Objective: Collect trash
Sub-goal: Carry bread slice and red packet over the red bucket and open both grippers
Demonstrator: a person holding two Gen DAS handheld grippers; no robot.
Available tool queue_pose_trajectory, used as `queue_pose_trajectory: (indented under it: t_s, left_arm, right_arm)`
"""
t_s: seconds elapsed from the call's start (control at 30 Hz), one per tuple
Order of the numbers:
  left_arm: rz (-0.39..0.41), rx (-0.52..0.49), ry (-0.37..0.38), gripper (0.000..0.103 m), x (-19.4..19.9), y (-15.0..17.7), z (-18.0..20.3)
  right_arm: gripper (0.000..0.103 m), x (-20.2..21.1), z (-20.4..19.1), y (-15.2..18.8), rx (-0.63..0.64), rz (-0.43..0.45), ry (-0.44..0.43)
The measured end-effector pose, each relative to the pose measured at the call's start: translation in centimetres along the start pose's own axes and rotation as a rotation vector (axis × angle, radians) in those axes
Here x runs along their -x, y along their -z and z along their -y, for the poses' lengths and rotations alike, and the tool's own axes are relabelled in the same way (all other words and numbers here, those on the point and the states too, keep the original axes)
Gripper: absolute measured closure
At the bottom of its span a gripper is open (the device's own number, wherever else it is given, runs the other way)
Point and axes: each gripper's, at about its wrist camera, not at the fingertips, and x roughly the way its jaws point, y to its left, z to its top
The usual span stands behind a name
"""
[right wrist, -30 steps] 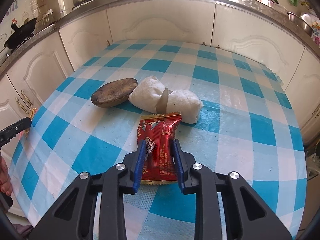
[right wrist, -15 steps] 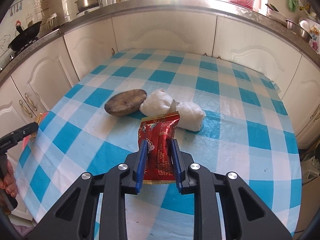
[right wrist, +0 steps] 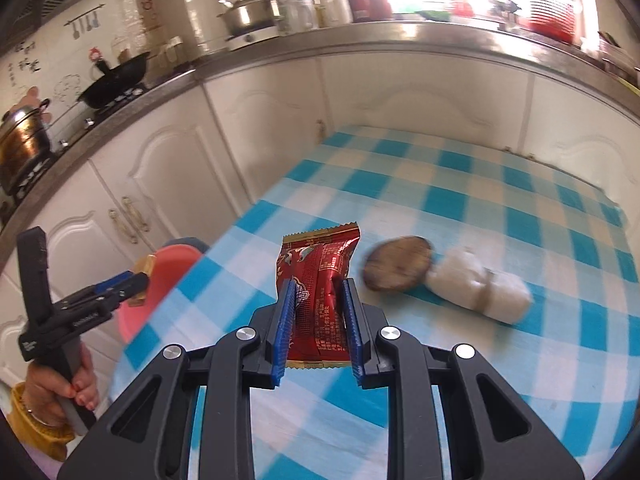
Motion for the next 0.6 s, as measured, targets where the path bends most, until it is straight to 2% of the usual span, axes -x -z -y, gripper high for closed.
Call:
queue_pose_trajectory:
  t_s: [0.33,0.6]
  left_arm:
    - [0.052,0.092,-0.133,0.044,2.0,-1.1,-6.2]
    - [0.025,0.137,-0.18,0.044,1.3,-0.5,-9.0]
  right_arm:
    - [0.077,-4.4,-9.2,-3.4,0.113,-0.06,-0.245]
    - [0.077,-8.4,-15.6,-4.1,0.202,-0.125,-0.331]
